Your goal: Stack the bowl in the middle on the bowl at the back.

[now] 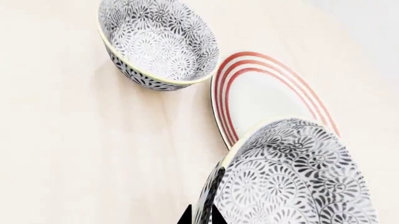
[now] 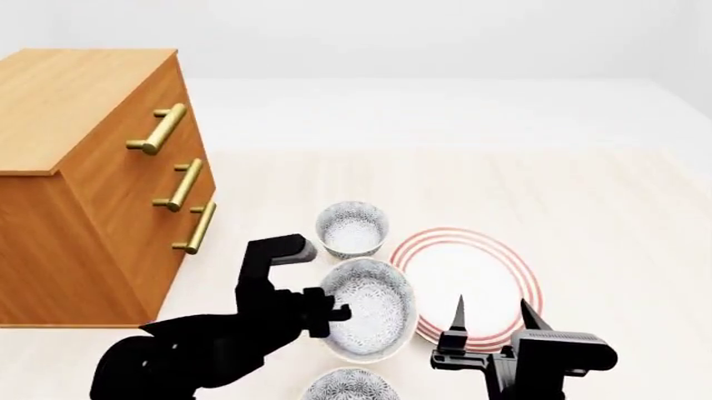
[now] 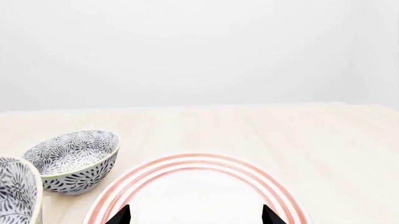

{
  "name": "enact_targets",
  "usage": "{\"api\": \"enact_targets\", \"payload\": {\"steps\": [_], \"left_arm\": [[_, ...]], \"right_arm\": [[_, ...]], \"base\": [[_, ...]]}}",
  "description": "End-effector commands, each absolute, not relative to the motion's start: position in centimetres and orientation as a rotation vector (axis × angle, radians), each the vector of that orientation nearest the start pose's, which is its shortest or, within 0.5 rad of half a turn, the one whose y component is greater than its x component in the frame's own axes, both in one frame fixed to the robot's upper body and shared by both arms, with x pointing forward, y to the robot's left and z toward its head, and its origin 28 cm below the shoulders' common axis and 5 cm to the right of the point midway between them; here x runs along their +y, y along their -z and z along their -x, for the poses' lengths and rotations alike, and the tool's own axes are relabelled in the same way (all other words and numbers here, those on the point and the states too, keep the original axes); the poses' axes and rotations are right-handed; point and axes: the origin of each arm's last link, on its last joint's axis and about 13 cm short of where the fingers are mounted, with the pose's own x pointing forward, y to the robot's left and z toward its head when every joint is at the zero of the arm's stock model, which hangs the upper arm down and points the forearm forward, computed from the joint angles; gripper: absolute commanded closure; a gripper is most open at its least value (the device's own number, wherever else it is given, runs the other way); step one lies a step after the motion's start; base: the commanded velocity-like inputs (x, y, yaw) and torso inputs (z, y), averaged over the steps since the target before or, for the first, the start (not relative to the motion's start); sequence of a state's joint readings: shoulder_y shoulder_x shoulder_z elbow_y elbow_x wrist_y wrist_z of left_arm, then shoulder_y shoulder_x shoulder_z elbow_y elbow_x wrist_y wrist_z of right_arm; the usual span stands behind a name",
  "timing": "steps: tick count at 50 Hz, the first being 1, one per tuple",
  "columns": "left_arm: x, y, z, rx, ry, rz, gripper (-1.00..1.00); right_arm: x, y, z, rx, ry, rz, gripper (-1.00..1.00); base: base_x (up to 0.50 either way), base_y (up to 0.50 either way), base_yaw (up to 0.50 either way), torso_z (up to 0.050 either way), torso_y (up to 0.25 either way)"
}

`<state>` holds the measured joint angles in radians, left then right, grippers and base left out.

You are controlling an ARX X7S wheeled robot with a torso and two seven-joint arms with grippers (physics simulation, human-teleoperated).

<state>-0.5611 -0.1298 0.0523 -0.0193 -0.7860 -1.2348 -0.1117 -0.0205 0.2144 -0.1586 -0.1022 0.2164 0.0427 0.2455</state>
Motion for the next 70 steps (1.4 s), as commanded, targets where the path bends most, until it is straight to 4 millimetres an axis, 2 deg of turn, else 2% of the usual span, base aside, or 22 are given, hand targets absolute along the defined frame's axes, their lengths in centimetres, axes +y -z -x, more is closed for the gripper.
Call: {"api": "enact_targets", "payload": {"steps": [1, 10, 20, 30, 46, 70], "left_arm": [[19.4, -12.1, -26.5, 0.654, 0.554, 0.416, 1.0], [20.3, -13.9, -24.7, 0.594, 0.55, 0.443, 1.0], [21.1, -15.3, -21.9, 0.547, 0.492, 0.417, 1.0], [21.6, -15.0, -20.0, 0.573, 0.452, 0.384, 1.0], [21.8, -14.0, -17.1, 0.623, 0.496, 0.394, 1.0], [21.6, -12.3, -15.8, 0.711, 0.49, 0.395, 1.0]], "right_arm": [[-11.2, -2.6, -20.3, -0.003, 0.07, -0.009, -1.0], [-11.2, -2.6, -20.2, -0.004, 0.072, -0.009, -1.0], [-11.4, -2.7, -20.2, -0.005, 0.078, -0.012, -1.0], [-11.5, -2.7, -20.1, -0.007, 0.086, -0.015, -1.0], [-11.6, -2.7, -20.1, -0.007, 0.093, -0.014, -1.0], [-11.6, -2.7, -20.0, -0.007, 0.096, -0.013, -1.0]], "base": [[0.0, 0.0, 0.0, 0.0, 0.0], [0.0, 0.0, 0.0, 0.0, 0.0], [0.0, 0.0, 0.0, 0.0, 0.0], [0.0, 0.0, 0.0, 0.0, 0.0], [0.0, 0.0, 0.0, 0.0, 0.0], [0.0, 0.0, 0.0, 0.0, 0.0]]}}
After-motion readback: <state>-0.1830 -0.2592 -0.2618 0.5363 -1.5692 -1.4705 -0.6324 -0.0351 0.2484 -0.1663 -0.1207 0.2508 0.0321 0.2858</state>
